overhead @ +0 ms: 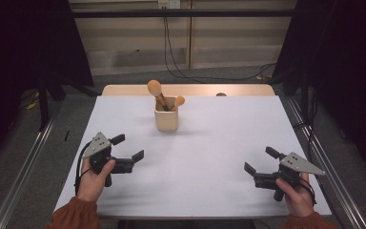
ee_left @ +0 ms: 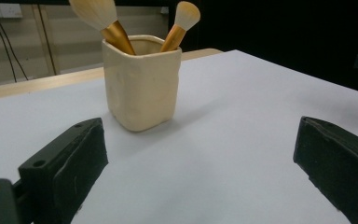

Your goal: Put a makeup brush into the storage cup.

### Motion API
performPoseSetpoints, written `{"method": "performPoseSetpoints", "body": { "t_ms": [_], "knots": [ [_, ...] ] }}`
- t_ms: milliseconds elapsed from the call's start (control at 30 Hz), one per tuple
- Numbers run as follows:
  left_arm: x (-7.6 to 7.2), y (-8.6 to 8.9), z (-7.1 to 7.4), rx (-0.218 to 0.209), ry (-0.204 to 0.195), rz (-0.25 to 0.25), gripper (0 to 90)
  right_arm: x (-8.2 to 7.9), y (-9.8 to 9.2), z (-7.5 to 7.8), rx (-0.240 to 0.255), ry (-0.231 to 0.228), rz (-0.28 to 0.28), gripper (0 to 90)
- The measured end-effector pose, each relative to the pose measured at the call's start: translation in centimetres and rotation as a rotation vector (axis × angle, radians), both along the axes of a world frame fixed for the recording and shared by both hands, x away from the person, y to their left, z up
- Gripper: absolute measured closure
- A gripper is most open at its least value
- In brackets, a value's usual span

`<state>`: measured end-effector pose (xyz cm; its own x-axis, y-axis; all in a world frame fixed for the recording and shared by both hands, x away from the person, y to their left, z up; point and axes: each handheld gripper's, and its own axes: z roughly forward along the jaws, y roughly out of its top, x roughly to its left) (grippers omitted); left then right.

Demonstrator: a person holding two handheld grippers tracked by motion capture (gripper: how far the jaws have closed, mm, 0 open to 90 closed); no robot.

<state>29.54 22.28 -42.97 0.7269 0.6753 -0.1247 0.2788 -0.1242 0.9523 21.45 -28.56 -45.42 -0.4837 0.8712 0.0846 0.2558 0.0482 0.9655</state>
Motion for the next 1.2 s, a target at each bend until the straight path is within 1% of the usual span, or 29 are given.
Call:
{"method": "performPoseSetpoints", "body": {
  "t_ms": [167,267,300,367,400,500,600,633,667,767,800,867,933,1000,1133,1200],
  "knots": [
    [-0.7,0.6,-0.2,0.002,0.003,-0.003,2.3,-0.1,0.1,0.0,-0.004,-0.005,0.006,0.0],
    [-1.2,1.0,-0.2,0.011,0.013,0.004,2.3,0.0,0.1,0.0,-0.007,-0.006,0.007,0.0],
    [-1.3,1.1,-0.2,0.007,0.015,0.008,2.3,0.0,0.1,0.0,-0.006,-0.006,0.006,0.0],
    [-1.7,1.5,-0.1,0.014,0.01,0.011,2.3,0.0,0.0,0.0,-0.007,-0.006,0.005,0.0],
    [-1.8,1.6,-0.1,0.012,0.01,0.014,2.3,0.0,0.1,0.0,0.0,-0.004,0.002,0.0],
    [-2.2,2.1,-0.4,0.017,0.018,0.028,2.3,0.0,0.1,0.0,-0.005,-0.004,0.005,0.0],
    [-2.7,2.4,-0.7,0.024,0.025,0.026,2.3,-0.1,0.2,0.0,-0.002,-0.004,0.004,0.0],
    [-2.8,2.5,-0.7,0.029,0.026,0.025,2.3,-0.1,0.1,0.0,-0.008,-0.006,0.006,0.0],
    [-3.1,2.6,-0.8,0.026,0.027,0.034,2.3,-0.1,0.2,0.1,-0.003,-0.006,0.004,0.0],
    [-3.7,3.0,-1.1,0.036,0.032,0.028,3.0,-0.1,0.1,0.0,-0.006,-0.004,0.004,0.0],
    [-3.8,3.1,-1.2,0.035,0.03,0.029,3.0,-0.1,0.1,0.0,-0.012,-0.007,0.006,0.0],
    [-3.9,3.2,-1.1,0.035,0.026,0.039,3.0,-0.1,0.2,0.0,-0.007,-0.005,0.006,0.0],
    [-4.1,3.4,-1.2,0.02,0.027,0.055,3.0,-0.1,0.2,0.0,-0.008,-0.006,0.007,0.0],
    [-4.2,3.4,-1.2,0.032,0.026,0.063,3.0,-0.2,0.2,0.0,-0.015,-0.009,0.011,0.0],
    [-3.9,3.4,-1.3,0.039,0.031,0.069,2.9,-0.1,0.1,-0.1,-0.02,-0.007,0.011,0.0],
    [-4.0,3.3,-1.3,0.038,0.031,0.064,2.9,-0.1,0.2,-0.2,-0.022,-0.003,0.012,0.0]
  ]
}}
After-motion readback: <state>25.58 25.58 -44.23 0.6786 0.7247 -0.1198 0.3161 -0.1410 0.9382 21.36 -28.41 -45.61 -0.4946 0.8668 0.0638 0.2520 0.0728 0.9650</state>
